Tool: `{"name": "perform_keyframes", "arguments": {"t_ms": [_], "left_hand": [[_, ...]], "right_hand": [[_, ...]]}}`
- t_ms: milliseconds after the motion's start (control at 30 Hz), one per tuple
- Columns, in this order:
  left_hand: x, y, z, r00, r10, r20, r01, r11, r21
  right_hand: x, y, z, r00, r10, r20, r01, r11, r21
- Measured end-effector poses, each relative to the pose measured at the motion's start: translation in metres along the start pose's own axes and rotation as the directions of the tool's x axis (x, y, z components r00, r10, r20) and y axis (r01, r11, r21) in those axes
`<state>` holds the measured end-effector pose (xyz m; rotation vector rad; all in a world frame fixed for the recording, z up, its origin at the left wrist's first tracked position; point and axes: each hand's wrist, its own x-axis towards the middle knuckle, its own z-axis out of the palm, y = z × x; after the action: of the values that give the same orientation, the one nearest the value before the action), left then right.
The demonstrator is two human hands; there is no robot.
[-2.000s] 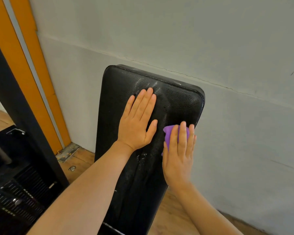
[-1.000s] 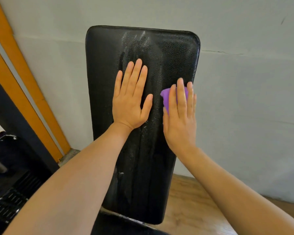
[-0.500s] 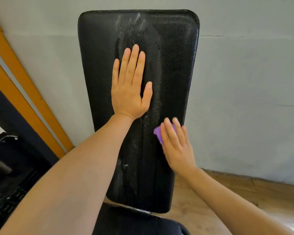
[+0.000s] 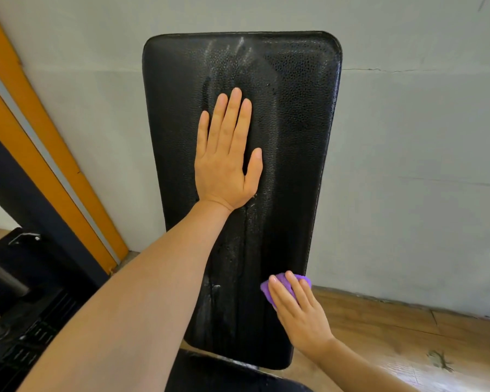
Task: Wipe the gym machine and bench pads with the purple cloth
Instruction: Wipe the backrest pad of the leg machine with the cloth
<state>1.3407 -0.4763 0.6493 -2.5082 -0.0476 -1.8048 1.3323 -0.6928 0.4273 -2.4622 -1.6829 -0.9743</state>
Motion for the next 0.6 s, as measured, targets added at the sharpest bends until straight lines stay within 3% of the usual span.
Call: {"name": "perform_keyframes", "arguments": {"t_ms": [133, 200, 267, 367, 433, 500, 533, 600], "left_hand": [[0.000, -0.001, 0.001, 1.000, -0.003, -0.006, 0.003, 1.000, -0.003], [0.001, -0.001, 0.000, 1.000, -0.002, -0.007, 0.002, 1.000, 0.006], [0.001, -0.001, 0.000, 1.000, 0.001, -0.004, -0.001, 1.000, 0.007], [0.000, 0.000, -0.001, 1.000, -0.003, -0.001, 0.003, 1.000, 0.010], [0.001, 0.000, -0.001, 1.000, -0.007, -0.005, 0.007, 1.000, 0.011], [0.001, 0.001, 0.000, 1.000, -0.009, -0.007, 0.009, 1.000, 0.014], [0.001, 0.001, 0.000, 1.000, -0.011, -0.009, 0.012, 1.000, 0.016], [0.001, 0.001, 0.001, 1.000, -0.014, -0.011, 0.014, 1.000, 0.014]], "right_hand": [[0.009, 0.014, -0.012, 0.999, -0.040, 0.018, 0.039, 0.999, 0.028], [0.039, 0.031, -0.033, 0.987, 0.053, -0.152, -0.040, 0.995, 0.089], [0.080, 0.042, -0.054, 0.891, 0.259, -0.372, -0.214, 0.964, 0.158], [0.104, 0.035, -0.058, 0.787, 0.390, -0.477, -0.320, 0.920, 0.224], [0.081, 0.020, -0.038, 0.816, 0.373, -0.443, -0.300, 0.927, 0.226], [0.036, -0.002, -0.011, 0.910, 0.247, -0.333, -0.213, 0.968, 0.135], [0.012, -0.011, 0.003, 0.963, 0.144, -0.226, -0.131, 0.989, 0.069], [-0.024, -0.026, 0.024, 1.000, 0.005, -0.003, -0.005, 1.000, 0.014]]}}
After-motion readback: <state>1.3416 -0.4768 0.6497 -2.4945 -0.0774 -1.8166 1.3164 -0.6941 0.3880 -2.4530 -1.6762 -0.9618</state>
